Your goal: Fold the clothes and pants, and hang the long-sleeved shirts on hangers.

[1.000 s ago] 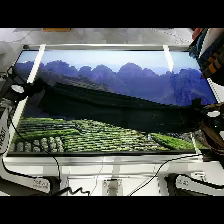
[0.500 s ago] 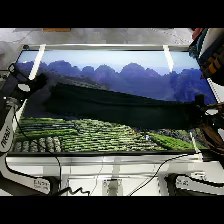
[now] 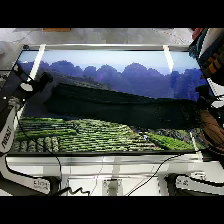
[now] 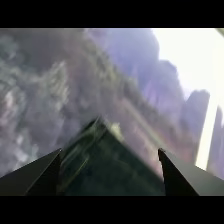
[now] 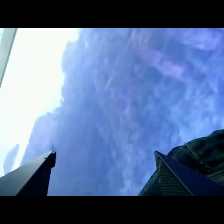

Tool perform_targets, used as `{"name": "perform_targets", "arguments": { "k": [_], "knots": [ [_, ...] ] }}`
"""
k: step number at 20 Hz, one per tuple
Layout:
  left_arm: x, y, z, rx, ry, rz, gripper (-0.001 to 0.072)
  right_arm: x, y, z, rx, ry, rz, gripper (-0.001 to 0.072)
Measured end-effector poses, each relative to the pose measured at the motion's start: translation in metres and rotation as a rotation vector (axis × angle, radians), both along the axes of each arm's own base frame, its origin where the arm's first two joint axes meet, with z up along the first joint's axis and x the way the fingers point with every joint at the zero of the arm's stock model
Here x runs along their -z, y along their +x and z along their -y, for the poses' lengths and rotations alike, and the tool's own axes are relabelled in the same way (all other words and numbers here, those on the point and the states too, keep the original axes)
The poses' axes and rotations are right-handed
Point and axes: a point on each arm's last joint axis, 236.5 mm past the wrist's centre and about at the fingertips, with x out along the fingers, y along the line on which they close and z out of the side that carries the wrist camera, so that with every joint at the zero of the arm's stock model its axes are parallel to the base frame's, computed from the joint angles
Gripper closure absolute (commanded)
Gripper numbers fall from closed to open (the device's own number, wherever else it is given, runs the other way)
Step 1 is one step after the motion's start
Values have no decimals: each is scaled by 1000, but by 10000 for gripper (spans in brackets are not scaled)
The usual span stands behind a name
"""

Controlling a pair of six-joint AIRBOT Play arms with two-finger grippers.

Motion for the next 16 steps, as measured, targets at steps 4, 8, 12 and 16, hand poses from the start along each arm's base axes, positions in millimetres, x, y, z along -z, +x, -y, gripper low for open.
{"name": "perform_targets", "arguments": {
  "k": [4,8,12,16],
  "knots": [
    [18,-56,-10,82,-76,-201,313,6,-2,-9,-66,-20,-53,26],
    [30,-130,-15,59,-87,-304,-13,12,-6,-15,-110,-34,-97,26],
    [57,-168,-7,-39,-174,-322,-4,15,-8,-18,-128,-38,-116,26],
    [82,-168,-5,-130,-281,-309,-3,17,-9,-19,-136,-35,-125,26]
  ]
}}
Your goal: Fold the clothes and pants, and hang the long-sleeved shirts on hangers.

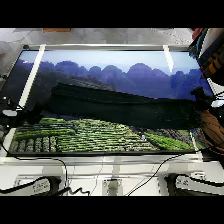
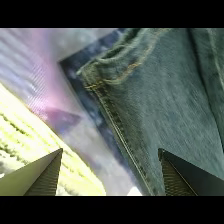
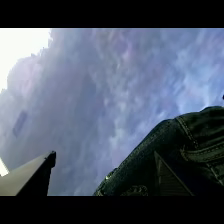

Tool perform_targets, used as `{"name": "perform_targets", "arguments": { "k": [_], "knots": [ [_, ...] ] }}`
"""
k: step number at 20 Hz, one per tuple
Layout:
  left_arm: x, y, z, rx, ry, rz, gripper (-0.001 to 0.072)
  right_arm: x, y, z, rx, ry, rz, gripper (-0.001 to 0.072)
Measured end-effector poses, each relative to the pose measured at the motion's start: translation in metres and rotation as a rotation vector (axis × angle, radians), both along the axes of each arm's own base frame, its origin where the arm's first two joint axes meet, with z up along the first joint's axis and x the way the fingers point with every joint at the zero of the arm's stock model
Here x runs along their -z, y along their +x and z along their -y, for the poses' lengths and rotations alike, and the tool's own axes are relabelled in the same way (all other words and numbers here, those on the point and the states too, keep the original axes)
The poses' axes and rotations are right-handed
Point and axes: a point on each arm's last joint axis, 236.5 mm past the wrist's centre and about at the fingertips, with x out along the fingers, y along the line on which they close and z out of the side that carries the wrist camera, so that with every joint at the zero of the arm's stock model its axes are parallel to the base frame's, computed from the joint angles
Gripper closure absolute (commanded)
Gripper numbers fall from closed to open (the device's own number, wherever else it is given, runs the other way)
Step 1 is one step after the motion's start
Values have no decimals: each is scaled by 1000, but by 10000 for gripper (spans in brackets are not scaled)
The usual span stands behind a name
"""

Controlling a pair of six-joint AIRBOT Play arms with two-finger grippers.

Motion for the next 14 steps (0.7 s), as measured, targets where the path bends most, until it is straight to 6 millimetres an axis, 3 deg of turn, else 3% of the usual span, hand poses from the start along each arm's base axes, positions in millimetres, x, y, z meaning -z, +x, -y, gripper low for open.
{"name": "perform_targets", "arguments": {
  "k": [6,7,9,10,11,13,14],
  "knots": [
    [20,40,10,-63,-27,59,20,4,-2,-5,-20,10,-21,26],
    [21,50,12,-61,-16,71,144,6,-3,-7,-32,11,-31,27],
    [20,68,16,-52,1,93,561,8,-5,-11,-64,1,-49,28],
    [14,77,14,-56,14,115,658,9,-6,-15,-91,-6,-63,28],
    [6,85,13,-56,27,140,693,7,-6,-18,-125,-21,-74,28],
    [-11,96,12,-32,60,176,694,2,-5,-25,-207,-54,-95,54],
    [-26,99,10,-8,97,205,694,-4,-3,-29,-254,-76,-100,220]
  ]
}}
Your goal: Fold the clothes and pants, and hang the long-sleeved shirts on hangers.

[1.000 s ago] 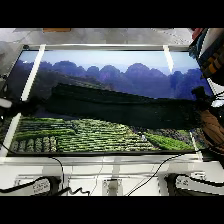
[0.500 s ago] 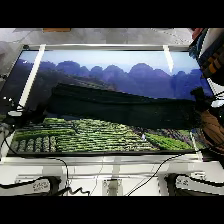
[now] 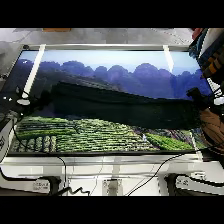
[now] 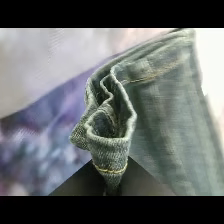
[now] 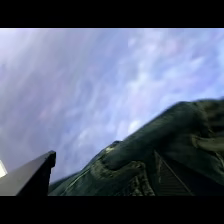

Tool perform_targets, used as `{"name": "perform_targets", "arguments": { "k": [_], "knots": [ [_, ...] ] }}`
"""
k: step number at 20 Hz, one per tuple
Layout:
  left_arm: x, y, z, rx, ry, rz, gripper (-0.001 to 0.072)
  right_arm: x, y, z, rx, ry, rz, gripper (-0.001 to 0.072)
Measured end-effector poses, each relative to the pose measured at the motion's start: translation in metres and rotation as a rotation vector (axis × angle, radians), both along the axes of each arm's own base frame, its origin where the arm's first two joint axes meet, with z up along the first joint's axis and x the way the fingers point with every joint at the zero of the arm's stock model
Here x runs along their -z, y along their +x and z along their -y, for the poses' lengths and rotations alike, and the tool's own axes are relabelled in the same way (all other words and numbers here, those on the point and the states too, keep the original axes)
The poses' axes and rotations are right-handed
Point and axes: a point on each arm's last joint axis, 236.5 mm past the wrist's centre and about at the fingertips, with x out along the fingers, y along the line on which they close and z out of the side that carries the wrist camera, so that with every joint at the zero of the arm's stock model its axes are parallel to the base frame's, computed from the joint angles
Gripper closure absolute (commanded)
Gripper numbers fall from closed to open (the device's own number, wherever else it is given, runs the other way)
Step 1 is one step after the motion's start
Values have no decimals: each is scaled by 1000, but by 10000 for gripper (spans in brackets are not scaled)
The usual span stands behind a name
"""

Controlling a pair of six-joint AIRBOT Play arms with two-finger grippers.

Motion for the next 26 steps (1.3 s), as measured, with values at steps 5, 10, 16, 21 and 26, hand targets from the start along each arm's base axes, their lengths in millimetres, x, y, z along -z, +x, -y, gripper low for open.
{"name": "perform_targets", "arguments": {
  "k": [5,10,16,21,26],
  "knots": [
    [-78,-10,7,176,236,79,693,-35,17,-50,-234,-37,0,688],
    [-162,-31,24,253,377,199,693,-64,57,-168,-443,-76,127,690],
    [-250,-63,77,340,452,383,692,-52,58,-395,-764,-9,193,690],
    [-279,-80,125,429,455,468,692,-7,-17,-573,-1049,84,106,690],
    [-279,-85,162,512,437,488,692,24,-88,-650,-1195,119,24,689]
  ]
}}
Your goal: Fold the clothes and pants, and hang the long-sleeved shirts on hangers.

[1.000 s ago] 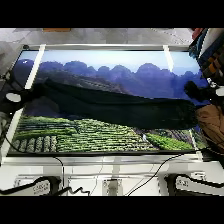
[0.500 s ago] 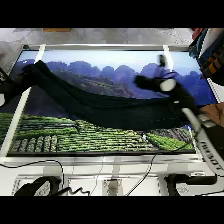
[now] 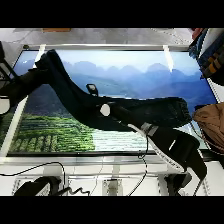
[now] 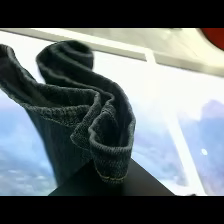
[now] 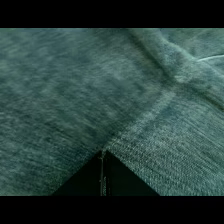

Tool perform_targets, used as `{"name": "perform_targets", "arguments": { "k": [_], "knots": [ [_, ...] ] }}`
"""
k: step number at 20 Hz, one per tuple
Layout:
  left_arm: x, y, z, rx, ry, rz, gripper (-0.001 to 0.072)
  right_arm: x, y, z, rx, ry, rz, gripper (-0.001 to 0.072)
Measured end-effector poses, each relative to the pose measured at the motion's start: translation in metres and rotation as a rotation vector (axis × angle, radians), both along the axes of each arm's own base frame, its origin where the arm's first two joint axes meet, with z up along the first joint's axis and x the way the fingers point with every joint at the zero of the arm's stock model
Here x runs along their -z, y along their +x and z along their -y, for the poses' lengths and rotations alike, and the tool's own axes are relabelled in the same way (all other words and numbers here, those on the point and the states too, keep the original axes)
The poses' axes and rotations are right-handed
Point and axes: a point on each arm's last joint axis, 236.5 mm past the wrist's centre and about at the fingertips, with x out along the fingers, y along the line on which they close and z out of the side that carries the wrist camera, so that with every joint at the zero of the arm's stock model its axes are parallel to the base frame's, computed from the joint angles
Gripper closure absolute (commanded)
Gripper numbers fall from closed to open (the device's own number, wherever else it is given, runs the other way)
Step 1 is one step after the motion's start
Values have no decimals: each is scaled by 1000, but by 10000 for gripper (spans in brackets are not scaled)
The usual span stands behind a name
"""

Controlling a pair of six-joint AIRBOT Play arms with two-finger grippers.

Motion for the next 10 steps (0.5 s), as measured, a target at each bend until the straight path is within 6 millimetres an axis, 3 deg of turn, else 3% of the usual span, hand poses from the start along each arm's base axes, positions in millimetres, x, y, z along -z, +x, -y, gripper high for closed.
{"name": "perform_targets", "arguments": {
  "k": [2,4,7,10],
  "knots": [
    [8,1,17,38,2,-19,693,6,-5,-2,-15,-17,-10,689],
    [23,4,40,87,4,-51,693,13,5,14,-12,-55,-20,689],
    [50,5,83,171,-16,-113,692,15,49,76,48,-142,-16,689],
    [83,-2,144,276,-88,-202,692,-1,111,174,205,-196,-14,688]
  ]
}}
